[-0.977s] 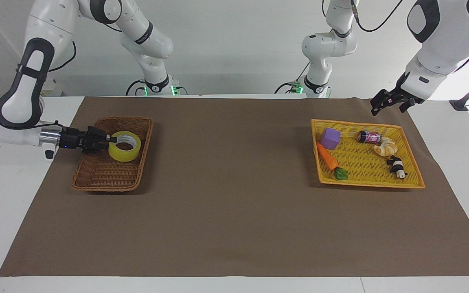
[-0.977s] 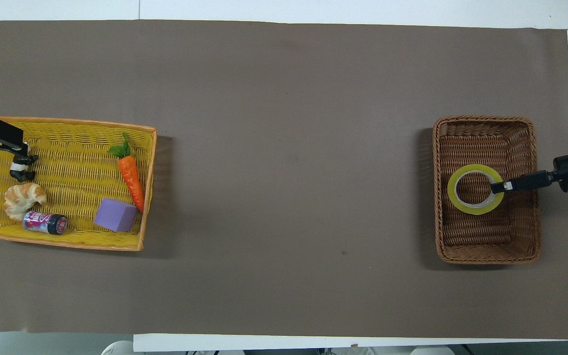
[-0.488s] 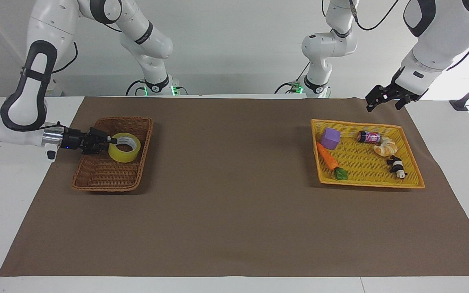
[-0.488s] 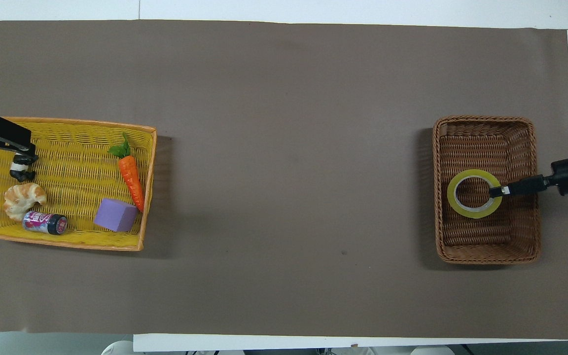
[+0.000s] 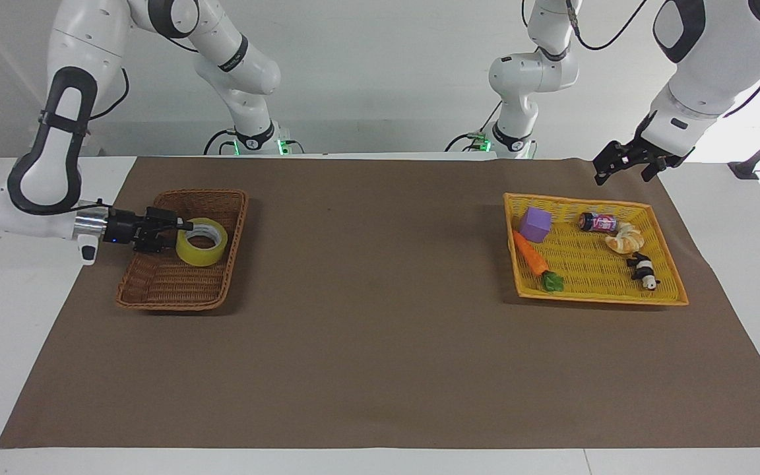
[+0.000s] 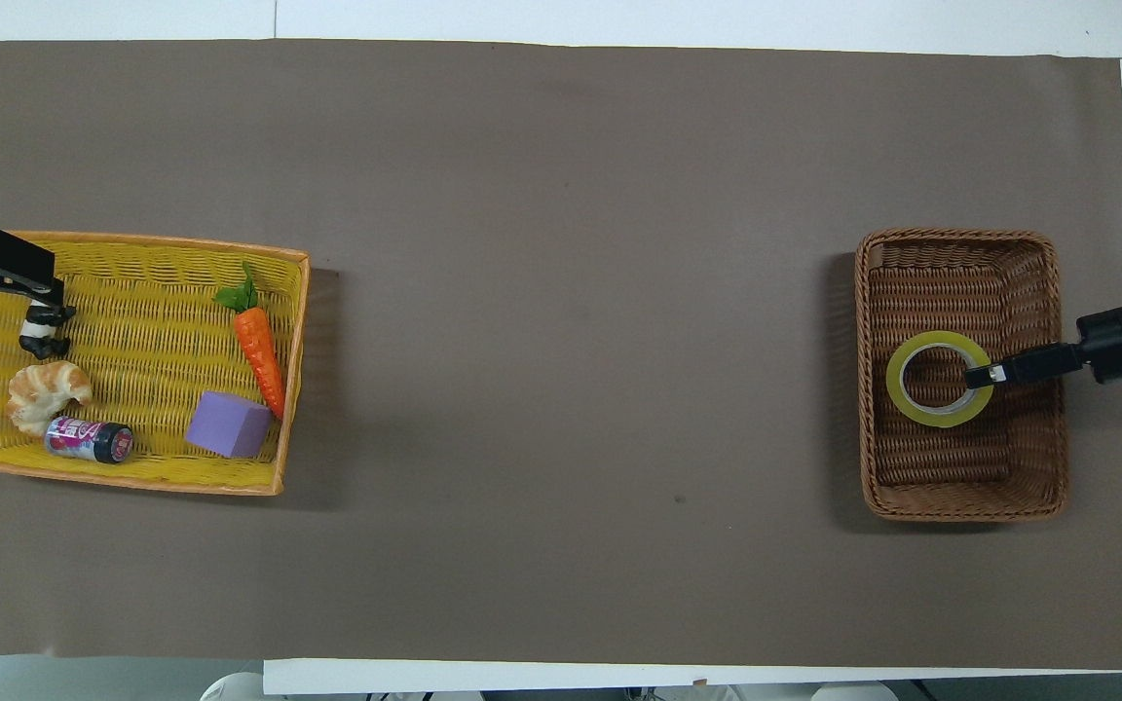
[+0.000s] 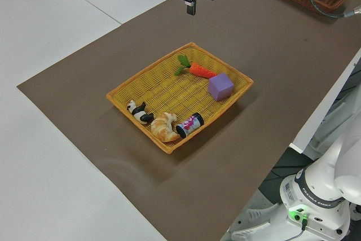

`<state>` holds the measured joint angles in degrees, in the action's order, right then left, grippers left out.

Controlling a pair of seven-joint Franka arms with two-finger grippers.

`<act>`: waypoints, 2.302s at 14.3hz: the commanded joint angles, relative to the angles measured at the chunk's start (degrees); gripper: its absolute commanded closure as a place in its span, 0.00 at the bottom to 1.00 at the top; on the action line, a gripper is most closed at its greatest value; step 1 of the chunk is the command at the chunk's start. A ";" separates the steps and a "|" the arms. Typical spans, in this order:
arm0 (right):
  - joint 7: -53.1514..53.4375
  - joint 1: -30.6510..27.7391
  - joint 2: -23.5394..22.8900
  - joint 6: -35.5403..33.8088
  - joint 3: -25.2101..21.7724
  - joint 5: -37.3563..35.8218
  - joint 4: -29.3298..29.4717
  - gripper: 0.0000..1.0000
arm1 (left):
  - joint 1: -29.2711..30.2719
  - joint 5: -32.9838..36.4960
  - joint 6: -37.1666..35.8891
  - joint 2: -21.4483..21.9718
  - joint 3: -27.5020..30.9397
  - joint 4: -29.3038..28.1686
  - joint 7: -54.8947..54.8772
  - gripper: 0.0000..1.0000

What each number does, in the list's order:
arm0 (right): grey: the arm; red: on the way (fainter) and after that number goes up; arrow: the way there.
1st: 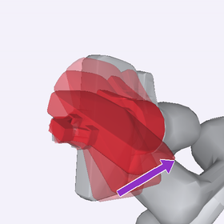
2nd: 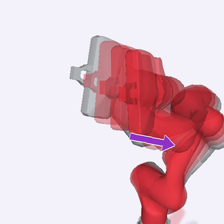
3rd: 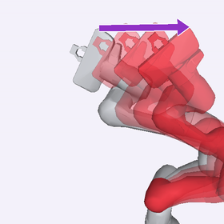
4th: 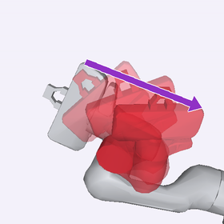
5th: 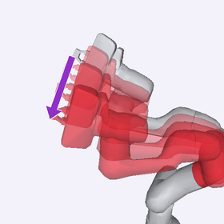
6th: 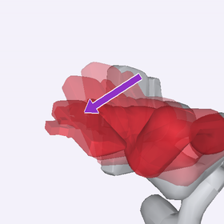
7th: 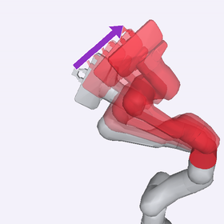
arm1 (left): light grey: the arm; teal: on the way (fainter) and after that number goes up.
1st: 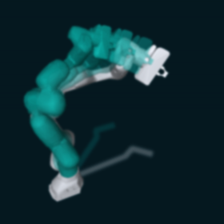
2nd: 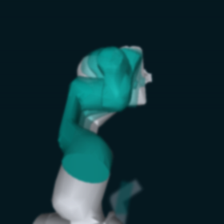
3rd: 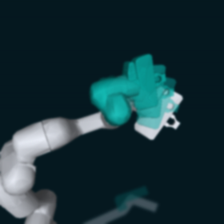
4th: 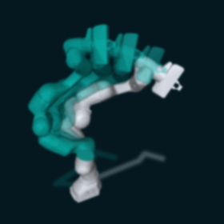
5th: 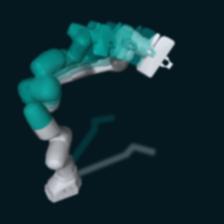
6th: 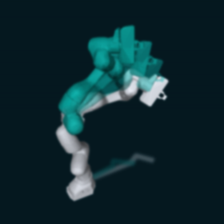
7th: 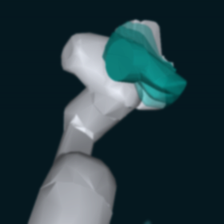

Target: Move tape to another basket

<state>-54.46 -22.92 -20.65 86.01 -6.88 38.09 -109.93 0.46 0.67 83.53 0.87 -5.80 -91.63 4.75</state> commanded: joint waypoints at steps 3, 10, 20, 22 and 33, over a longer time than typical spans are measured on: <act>-1.26 -0.46 1.58 0.91 0.47 -1.96 -0.46 0.01 | 1.30 -0.31 0.58 1.59 0.26 -1.97 -0.18 0.00; -0.73 5.94 9.91 4.95 0.56 -10.31 1.29 0.01 | 1.30 -0.31 0.58 1.59 0.26 -1.97 -0.18 0.00; 25.57 21.33 22.83 4.17 0.64 -29.82 10.25 0.01 | 1.30 -0.31 0.58 1.59 0.26 -1.97 -0.18 0.00; 30.54 21.51 22.67 2.86 0.73 -34.11 13.32 0.01 | 1.30 -0.31 0.58 1.59 0.26 -1.88 -0.18 0.00; 43.92 20.63 16.43 -5.68 0.91 -38.80 26.43 0.01 | 1.30 -0.31 0.58 1.59 0.26 -1.97 -0.18 0.00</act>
<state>-11.55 -1.24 -2.71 81.70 -6.48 0.24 -85.91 1.27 0.67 83.53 0.87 -5.39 -91.87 4.75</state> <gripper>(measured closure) 0.004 0.000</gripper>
